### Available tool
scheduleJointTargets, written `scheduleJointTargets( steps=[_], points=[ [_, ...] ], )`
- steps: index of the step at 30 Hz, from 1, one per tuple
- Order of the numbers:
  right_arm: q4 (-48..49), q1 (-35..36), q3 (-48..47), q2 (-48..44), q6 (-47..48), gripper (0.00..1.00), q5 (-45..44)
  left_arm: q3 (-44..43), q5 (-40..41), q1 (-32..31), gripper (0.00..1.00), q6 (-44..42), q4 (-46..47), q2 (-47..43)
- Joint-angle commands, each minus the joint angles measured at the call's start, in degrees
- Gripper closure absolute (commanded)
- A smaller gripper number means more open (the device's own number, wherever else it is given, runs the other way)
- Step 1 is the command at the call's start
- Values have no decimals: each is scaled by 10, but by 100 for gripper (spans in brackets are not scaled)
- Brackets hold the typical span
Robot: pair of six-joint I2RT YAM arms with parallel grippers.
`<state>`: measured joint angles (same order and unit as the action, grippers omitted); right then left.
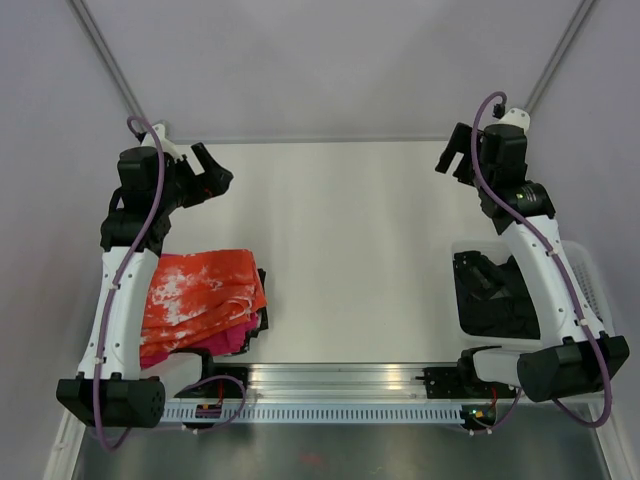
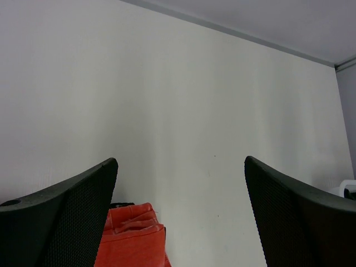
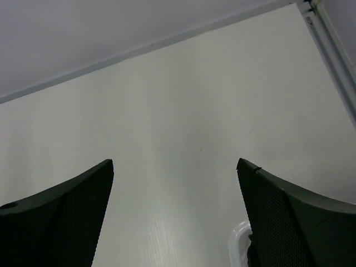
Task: Fold and stack the trousers
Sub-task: Grab the trousers from the pile
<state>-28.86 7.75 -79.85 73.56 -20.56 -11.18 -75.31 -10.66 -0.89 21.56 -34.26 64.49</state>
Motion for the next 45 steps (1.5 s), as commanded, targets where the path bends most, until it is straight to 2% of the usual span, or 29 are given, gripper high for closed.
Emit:
scheduleJointTargets(
  steps=[1, 4, 7, 8, 10, 11, 14, 16, 20, 22, 25, 28, 32, 34, 38, 40, 43, 45],
  points=[
    [-74, -1, -32, -10, -42, 2, -101, -11, 23, -2, 0, -5, 6, -2],
    [-136, -3, -36, -16, -66, 2, -188, -6, 18, -2, 0, -11, 12, 1],
    [-228, -31, -26, -11, -140, 2, -232, 5, -5, -2, 0, -21, 24, 1],
    [-289, -69, -20, -11, -169, 2, -231, 9, -11, -2, 0, -21, 26, 4],
    [-324, -135, 17, -24, -210, 2, -208, 11, -30, -2, 0, -21, 32, 6],
    [-327, -207, 34, -33, -214, 2, -181, 16, -36, -2, 0, -20, 41, 7],
    [-309, -343, 100, -84, -235, 2, -121, 23, -42, -8, 0, -21, 52, 9],
    [-307, -358, 101, -107, -232, 2, -132, 24, -27, -20, 0, -26, 51, 11],
    [-384, -372, 109, -98, -265, 2, -205, 16, 0, -43, 0, -44, 36, 30],
    [-357, -374, 140, -115, -259, 2, -165, 14, 9, -45, 0, -45, 34, 41],
    [-250, -374, 219, -159, -264, 4, -93, 10, 12, -49, 0, -44, 37, 52],
    [-212, -374, 275, -163, -301, 4, -75, 3, 9, -51, 0, -44, 35, 58],
    [-172, -374, 342, -157, -304, 4, -117, -11, 5, -51, 0, -45, 32, 68],
    [-132, -374, 369, -163, -273, 4, -121, -19, -13, -51, 0, -47, 29, 76],
    [-24, -374, 428, -155, -249, 3, -133, -39, -98, -59, 0, -42, 32, 111],
    [8, -374, 442, -142, -245, 4, -129, -45, -111, -63, 0, -38, 30, 120],
    [67, -374, 455, -104, -241, 12, -122, -56, -109, -78, 0, -49, 16, 136],
    [83, -374, 455, -81, -234, 40, -108, -64, -97, -94, 0, -57, 7, 146]
  ],
)
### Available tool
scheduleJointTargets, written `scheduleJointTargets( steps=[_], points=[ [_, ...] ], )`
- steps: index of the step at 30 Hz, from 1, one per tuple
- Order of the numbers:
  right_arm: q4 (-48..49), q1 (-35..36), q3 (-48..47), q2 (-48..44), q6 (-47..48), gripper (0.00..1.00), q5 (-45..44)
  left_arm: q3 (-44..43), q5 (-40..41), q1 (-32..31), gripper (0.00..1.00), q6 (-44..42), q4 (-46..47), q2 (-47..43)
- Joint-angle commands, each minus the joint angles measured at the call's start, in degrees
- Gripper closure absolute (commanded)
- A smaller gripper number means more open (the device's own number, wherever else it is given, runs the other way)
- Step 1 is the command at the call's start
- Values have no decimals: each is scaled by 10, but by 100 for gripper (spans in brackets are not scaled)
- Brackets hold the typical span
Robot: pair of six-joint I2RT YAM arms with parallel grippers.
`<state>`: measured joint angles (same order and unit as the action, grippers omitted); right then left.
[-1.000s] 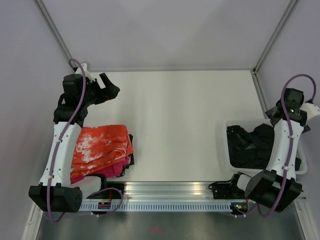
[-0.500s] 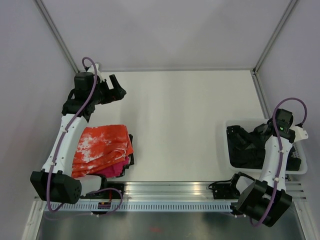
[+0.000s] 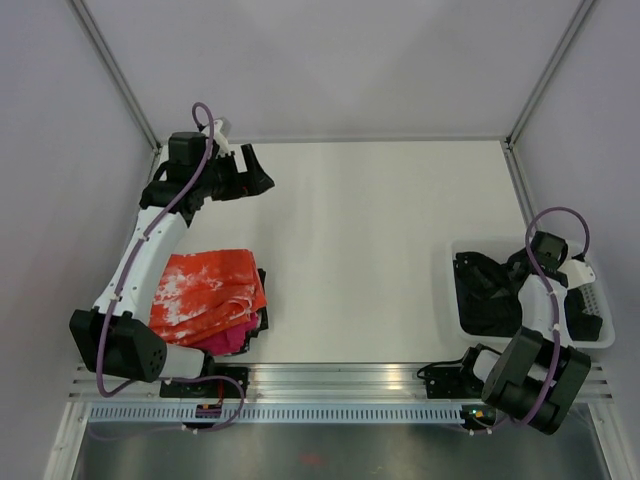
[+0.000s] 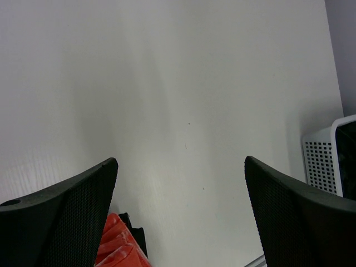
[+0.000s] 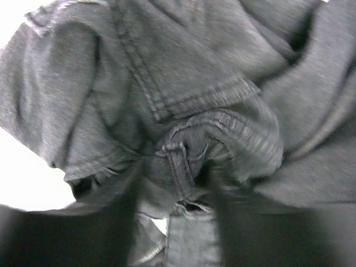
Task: Fold and stack the trousers
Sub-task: Grab the trousers from the pile, then move the trousers to the center of the board
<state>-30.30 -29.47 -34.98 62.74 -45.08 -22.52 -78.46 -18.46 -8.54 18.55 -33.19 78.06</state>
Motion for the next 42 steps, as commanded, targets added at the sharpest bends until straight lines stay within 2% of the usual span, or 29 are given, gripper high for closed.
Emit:
scheduleJointTargets(
  steps=[1, 2, 3, 7, 10, 13, 14, 16, 17, 19, 21, 22, 23, 25, 27, 28, 29, 33, 36, 39, 41, 42],
  points=[
    [103, -1, 4, 33, 16, 52, 9, -38, -16, -22, 0, -31, -4, 12],
    [113, -1, -2, 36, 31, 82, 13, -38, -14, -29, 0, -32, -5, 14],
    [113, -1, -8, 36, 44, 99, 15, -38, -13, -32, 0, -32, -5, 15],
    [63, -1, -60, 15, 139, 100, 6, -35, -11, -37, 0, -51, -5, 18],
    [23, -1, -139, -36, 187, 100, 23, -46, -11, -40, 0, -71, -10, 25],
    [39, 0, -248, -90, 209, 100, 123, -65, -10, -42, 0, -74, -14, 39],
    [49, 0, -308, -96, 213, 100, 198, -70, -17, -42, 0, -75, -14, 44],
    [77, 3, -374, -85, 216, 100, 288, -79, -24, -42, 0, -76, -12, 48],
    [86, 11, -441, -56, 214, 100, 383, -83, -29, -43, 0, -76, -9, 50],
    [96, 38, -512, -19, 201, 100, 441, -92, -32, -43, 0, -77, -7, 56],
    [87, 122, -624, 50, 211, 100, 438, -103, -36, -43, 0, -77, -6, 62],
    [53, 190, -673, 81, 246, 100, 432, -107, -36, -43, 0, -76, -6, 64],
    [33, 227, -776, 147, 262, 100, 419, -109, -33, -44, 0, -76, -6, 65],
    [5, 295, -908, 242, 276, 100, 414, -116, -30, -43, 0, -75, -6, 66],
    [13, 338, -974, 298, 280, 100, 420, -122, 0, -43, 0, -71, -14, 65],
    [61, 390, -1053, 382, 273, 100, 437, -129, 57, -42, 0, -70, -29, 61],
    [61, 391, -1054, 383, 267, 100, 437, -129, 57, -42, 0, -70, -29, 60],
    [187, 461, -1056, 449, 236, 100, 480, -139, 114, -37, 0, -53, -54, 52],
    [216, 510, -1040, 506, 212, 100, 510, -130, 86, -18, 0, -34, -43, 33],
    [243, 528, -971, 554, 157, 100, 544, -100, 65, -14, 0, -40, -4, 3],
    [236, 543, -918, 579, 165, 100, 533, -92, 97, -13, 0, -40, -6, -5],
    [202, 549, -905, 587, 178, 88, 518, -87, 108, -11, 0, -40, -13, -8]
  ],
)
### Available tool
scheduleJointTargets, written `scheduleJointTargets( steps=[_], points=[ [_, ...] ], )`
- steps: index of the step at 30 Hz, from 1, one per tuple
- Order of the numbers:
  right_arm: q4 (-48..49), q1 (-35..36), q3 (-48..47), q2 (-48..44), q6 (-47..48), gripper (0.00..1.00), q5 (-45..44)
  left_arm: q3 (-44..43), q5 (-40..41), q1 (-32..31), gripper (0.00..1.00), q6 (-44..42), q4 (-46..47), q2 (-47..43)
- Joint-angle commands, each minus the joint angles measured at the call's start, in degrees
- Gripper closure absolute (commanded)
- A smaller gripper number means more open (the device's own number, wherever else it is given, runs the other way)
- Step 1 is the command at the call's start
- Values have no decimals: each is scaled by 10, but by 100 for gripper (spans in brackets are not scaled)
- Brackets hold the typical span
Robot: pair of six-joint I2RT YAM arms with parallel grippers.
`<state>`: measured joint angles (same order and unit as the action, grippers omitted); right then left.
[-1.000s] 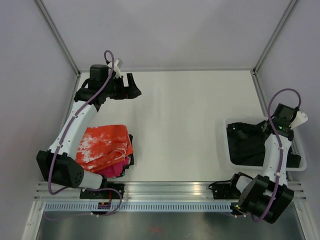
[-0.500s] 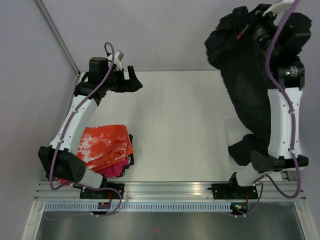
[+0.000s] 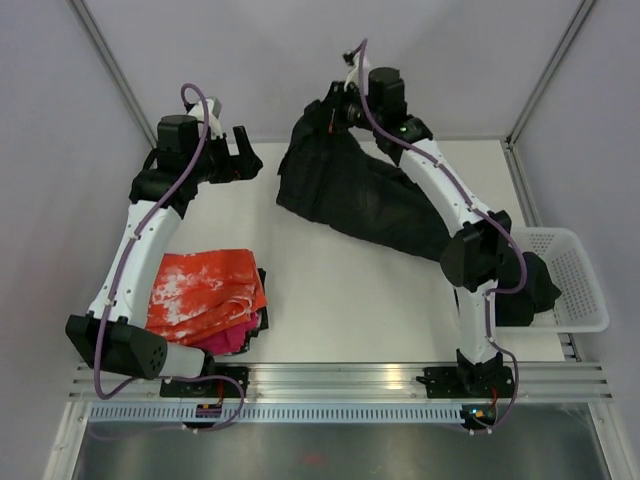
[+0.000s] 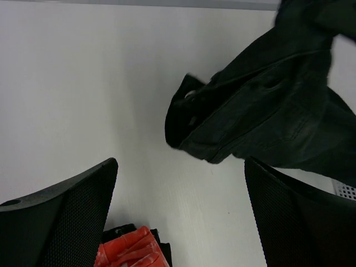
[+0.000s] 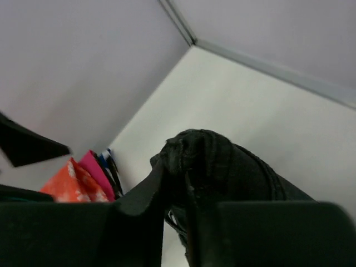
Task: Fold and stack the trousers
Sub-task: Move the trousers to the center of the board
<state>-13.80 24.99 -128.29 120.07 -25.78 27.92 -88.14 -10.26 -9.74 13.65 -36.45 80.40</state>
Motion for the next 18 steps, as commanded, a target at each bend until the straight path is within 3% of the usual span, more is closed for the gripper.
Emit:
scheduleJointTargets(
  steps=[1, 2, 3, 6, 10, 12, 15, 18],
  points=[
    [19, 17, 45, 26, 21, 73, -3, 11, 37, 3, 0, 9, 6, -30],
    [-9, 22, 44, 34, 41, 56, -18, 16, 38, 5, 0, 8, 1, -26],
    [-63, 28, 37, 41, 55, 24, -31, 17, 36, 6, 0, 6, -5, -20],
    [-137, 23, 8, 46, 69, 5, -58, 30, -5, 6, 0, 1, -7, 1],
    [-208, -26, -2, -10, 71, 2, -149, 89, -130, 1, 0, 9, 58, 27],
    [-253, -63, 9, -37, 36, 2, -156, 109, -137, -12, 0, 25, 93, 48],
    [-298, -144, 100, -119, 6, 2, -215, 103, -111, -41, 0, 39, 112, 104],
    [-315, -208, 282, -268, -5, 2, -337, 77, -80, -55, 0, 80, 117, 174]
  ],
)
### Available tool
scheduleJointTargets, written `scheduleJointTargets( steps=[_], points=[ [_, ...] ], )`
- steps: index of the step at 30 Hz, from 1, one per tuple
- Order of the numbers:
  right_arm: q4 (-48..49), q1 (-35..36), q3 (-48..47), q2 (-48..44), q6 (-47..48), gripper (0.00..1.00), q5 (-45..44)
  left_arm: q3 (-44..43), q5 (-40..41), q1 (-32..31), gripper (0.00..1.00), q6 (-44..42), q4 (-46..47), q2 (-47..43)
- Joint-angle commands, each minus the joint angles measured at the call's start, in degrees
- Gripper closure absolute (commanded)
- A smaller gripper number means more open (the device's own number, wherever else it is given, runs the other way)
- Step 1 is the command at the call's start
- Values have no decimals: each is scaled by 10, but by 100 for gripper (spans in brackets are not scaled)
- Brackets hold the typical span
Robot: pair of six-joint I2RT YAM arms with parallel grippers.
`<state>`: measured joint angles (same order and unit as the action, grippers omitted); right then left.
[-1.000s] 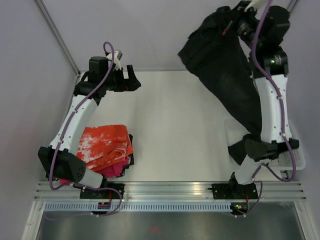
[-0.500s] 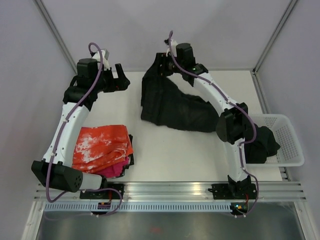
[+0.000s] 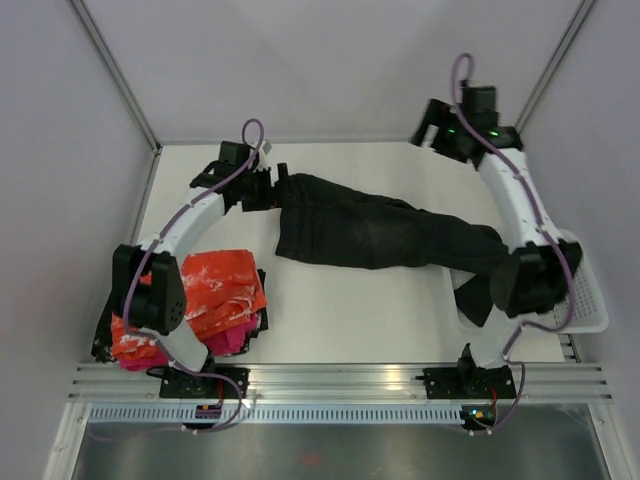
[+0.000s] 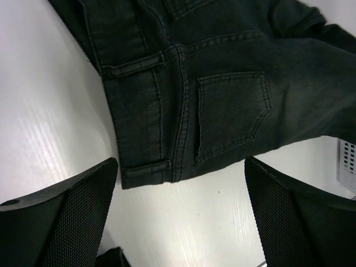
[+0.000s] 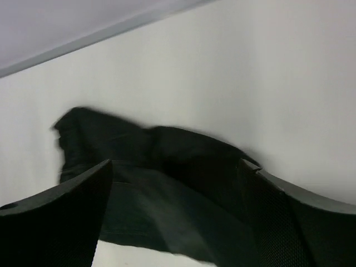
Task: Fold and stack the trousers
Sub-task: Move the trousers to the center of the board
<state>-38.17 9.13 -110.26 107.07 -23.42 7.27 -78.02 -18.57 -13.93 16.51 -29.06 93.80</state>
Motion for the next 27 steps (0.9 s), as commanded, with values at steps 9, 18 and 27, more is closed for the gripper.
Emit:
scheduleJointTargets(
  steps=[9, 18, 27],
  points=[
    [-186, -189, 416, -410, -151, 2, -326, -23, 50, -18, 0, 86, 89, 167],
    [-150, -227, 600, -509, -255, 2, -314, 4, -9, -23, 3, 105, 146, 220],
    [11, -227, 646, -466, -254, 40, -364, 9, -45, -28, 34, 98, 194, 249]
  ],
)
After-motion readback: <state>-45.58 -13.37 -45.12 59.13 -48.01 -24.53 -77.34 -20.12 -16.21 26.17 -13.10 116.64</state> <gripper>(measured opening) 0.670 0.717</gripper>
